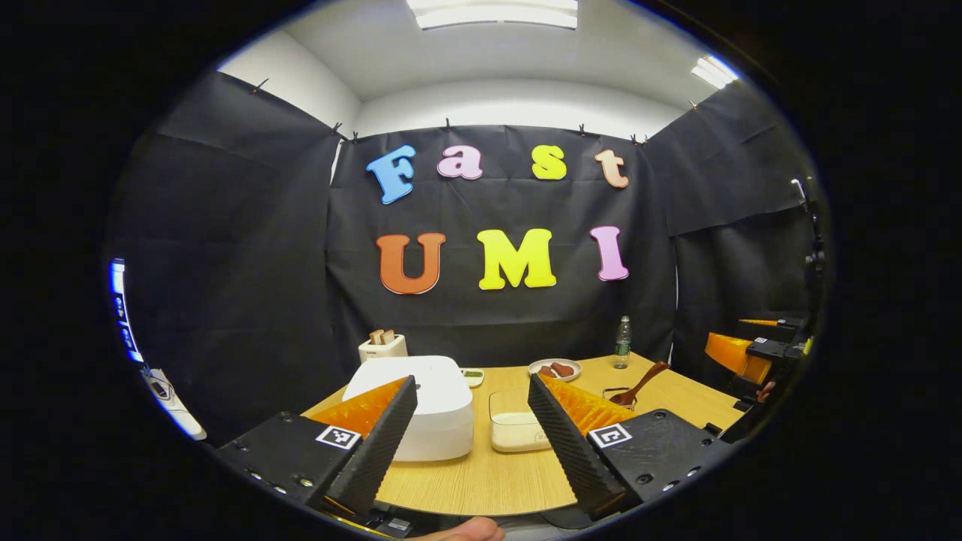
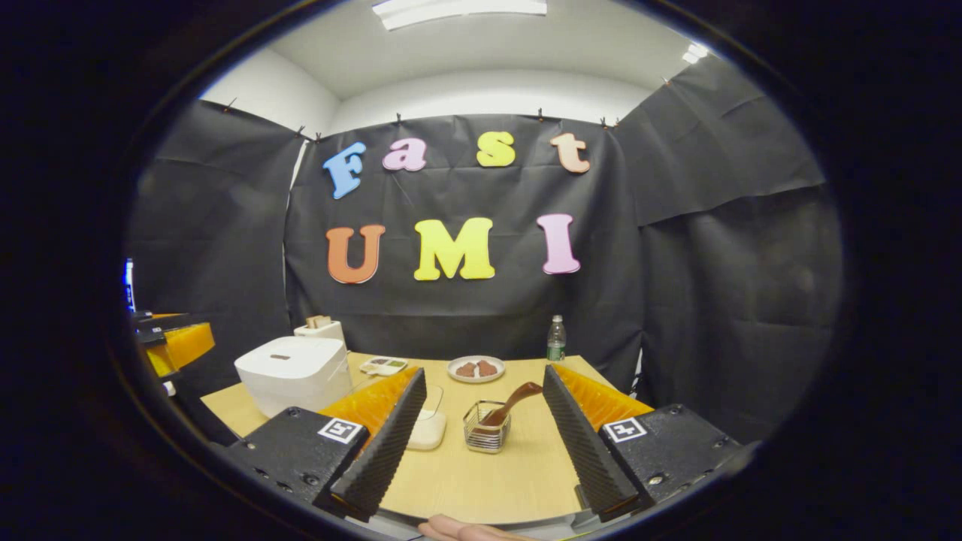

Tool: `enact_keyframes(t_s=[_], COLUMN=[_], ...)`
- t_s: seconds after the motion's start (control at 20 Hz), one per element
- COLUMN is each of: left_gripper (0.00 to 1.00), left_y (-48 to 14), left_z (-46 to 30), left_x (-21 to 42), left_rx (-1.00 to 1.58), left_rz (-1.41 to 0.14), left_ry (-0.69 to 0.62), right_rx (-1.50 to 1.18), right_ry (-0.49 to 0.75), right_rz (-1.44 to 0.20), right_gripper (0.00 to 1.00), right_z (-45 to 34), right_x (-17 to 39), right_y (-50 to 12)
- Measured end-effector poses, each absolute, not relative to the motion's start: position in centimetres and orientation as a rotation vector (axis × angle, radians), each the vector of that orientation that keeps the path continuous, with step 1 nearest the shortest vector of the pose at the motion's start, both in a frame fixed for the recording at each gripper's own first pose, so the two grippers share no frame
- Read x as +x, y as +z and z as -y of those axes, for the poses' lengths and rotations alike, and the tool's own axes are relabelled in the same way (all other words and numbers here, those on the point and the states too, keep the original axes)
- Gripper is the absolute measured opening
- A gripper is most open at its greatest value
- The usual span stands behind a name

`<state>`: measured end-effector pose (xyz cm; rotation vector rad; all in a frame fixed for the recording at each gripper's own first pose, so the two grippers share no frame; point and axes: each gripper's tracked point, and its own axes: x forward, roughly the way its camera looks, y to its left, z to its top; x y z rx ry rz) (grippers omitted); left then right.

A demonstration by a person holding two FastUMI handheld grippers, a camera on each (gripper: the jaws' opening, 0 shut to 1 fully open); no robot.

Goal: Close the left gripper, press the button to open the rice cooker; take a wooden spoon from the chopstick holder with the right hand, scoop a spoonful of rice and pour it into the rice cooker, then put the wooden spoon back into the chopstick holder.

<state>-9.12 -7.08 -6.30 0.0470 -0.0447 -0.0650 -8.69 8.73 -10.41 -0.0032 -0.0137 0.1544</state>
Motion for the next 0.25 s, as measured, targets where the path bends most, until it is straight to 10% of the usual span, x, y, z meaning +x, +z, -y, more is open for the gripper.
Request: enact_keyframes(t_s=[0.25], left_gripper=[0.95], left_y=[-5.0], left_z=[6.0], left_x=[-9.4], left_rx=[-0.005], left_rz=[0.087], left_ry=[-0.047], right_rx=[-0.006], right_ry=[0.128], right_rz=[0.052], right_gripper=[1.0], right_z=[-7.8], right_x=[-9.5], right_y=[-9.0])
